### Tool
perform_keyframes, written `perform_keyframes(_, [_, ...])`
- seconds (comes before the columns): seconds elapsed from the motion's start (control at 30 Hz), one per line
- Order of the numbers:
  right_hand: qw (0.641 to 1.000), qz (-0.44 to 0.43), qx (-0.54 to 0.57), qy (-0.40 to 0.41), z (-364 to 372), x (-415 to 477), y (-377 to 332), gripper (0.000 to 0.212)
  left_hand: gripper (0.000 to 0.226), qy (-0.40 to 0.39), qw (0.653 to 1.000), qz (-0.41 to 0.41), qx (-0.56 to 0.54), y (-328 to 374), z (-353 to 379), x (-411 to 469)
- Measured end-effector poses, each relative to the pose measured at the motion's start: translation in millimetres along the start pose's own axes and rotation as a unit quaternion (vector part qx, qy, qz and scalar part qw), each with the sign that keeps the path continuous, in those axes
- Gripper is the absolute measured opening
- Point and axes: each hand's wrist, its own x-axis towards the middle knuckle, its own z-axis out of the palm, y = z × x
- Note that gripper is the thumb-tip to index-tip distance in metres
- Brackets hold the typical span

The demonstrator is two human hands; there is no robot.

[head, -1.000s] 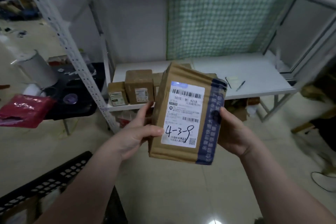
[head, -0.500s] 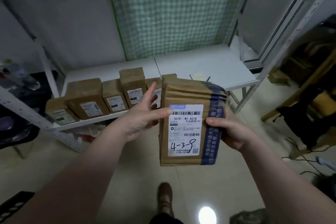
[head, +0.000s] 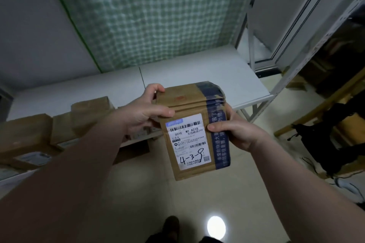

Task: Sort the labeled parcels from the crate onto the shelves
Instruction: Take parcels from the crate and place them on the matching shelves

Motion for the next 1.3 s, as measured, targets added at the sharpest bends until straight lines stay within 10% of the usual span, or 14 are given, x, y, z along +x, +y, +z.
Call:
perform_keyframes(0.4, [0.955,0.092,-0.237,0.154,-139.0,121.1,-2.3,0.044,0.075,0.254,0.965,0.049,0.029,-28.7,38.5,150.3])
perform_keyframes(0.67, [0.814,0.044,-0.573,0.082,-196.0,227.1,67.0,0.047,0.086,0.340,0.922,0.120,0.138,-66.9,30.3,223.4])
perform_keyframes(0.8, [0.753,0.018,-0.653,0.082,-211.5,292.2,118.2,0.016,0.074,0.304,0.933,0.172,0.092,-81.0,10.8,241.5])
perform_keyframes(0.97, [0.784,-0.093,-0.604,0.104,-219.9,342.5,165.7,0.015,0.078,0.235,0.939,0.241,0.069,-109.2,-7.2,249.2])
perform_keyframes(1.13, [0.932,-0.131,-0.329,0.070,-201.4,361.7,173.0,0.030,0.069,0.220,0.937,0.254,0.093,-139.5,-25.1,243.5])
perform_keyframes(1.3, [0.948,-0.168,-0.270,0.003,-195.2,347.6,164.4,0.009,0.070,0.212,0.945,0.222,0.116,-144.6,-28.9,247.8])
